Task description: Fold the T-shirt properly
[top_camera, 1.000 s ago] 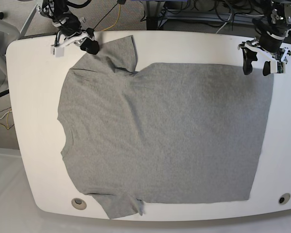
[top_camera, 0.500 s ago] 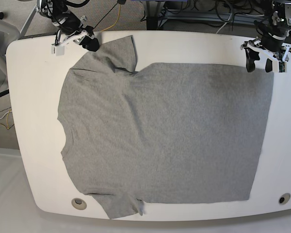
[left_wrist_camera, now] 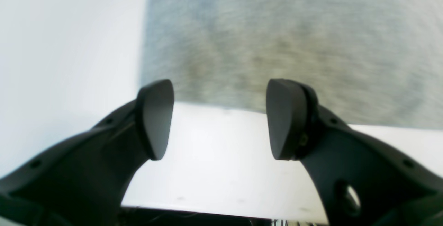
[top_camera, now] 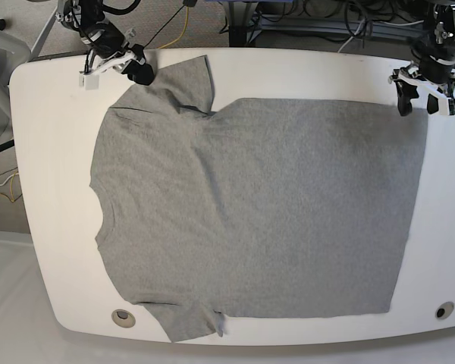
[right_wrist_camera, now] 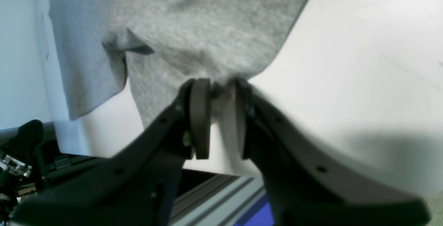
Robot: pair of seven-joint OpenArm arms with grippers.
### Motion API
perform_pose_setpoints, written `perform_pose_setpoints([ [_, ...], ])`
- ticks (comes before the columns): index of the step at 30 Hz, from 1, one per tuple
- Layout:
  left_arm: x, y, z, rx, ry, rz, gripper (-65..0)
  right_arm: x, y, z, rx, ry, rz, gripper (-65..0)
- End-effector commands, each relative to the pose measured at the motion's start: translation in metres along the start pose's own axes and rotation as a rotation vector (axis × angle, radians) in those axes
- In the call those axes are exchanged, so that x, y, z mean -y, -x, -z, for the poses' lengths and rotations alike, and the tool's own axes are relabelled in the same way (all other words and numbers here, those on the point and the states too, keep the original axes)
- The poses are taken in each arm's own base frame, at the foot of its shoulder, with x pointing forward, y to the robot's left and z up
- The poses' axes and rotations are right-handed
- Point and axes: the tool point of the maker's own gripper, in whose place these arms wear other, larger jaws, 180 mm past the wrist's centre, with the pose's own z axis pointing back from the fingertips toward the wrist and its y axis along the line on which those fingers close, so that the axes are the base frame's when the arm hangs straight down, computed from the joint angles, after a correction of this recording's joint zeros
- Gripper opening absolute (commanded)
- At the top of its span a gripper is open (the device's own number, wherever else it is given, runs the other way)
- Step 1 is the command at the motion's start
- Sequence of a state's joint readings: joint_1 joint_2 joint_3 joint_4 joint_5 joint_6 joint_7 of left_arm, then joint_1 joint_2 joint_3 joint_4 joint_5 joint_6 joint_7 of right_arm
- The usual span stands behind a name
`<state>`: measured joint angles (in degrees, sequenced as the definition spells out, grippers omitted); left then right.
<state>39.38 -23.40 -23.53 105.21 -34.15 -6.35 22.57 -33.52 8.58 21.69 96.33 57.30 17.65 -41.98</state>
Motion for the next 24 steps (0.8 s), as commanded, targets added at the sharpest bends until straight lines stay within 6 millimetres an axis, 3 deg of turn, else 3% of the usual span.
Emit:
perform_pose_setpoints([
  [1, -0.001, -0.012, -0.002, 0.036, 0.005, 0.013, -25.7, 0.007, 0.003, -0.002, -0.018, 0.034, -0.008, -51.6],
  [10, 0.002, -0.021, 0.0, 0.063, 0.01, 0.025, -25.6, 0.002, 0.003, 0.0, -0.013, 0.023, -0.019, -52.1],
  [24, 0.002, -0.02, 0.0, 0.064, 0.009, 0.021, -25.0, -0.012, 0.01, 0.002, -0.005, -0.021, 0.007, -50.7],
])
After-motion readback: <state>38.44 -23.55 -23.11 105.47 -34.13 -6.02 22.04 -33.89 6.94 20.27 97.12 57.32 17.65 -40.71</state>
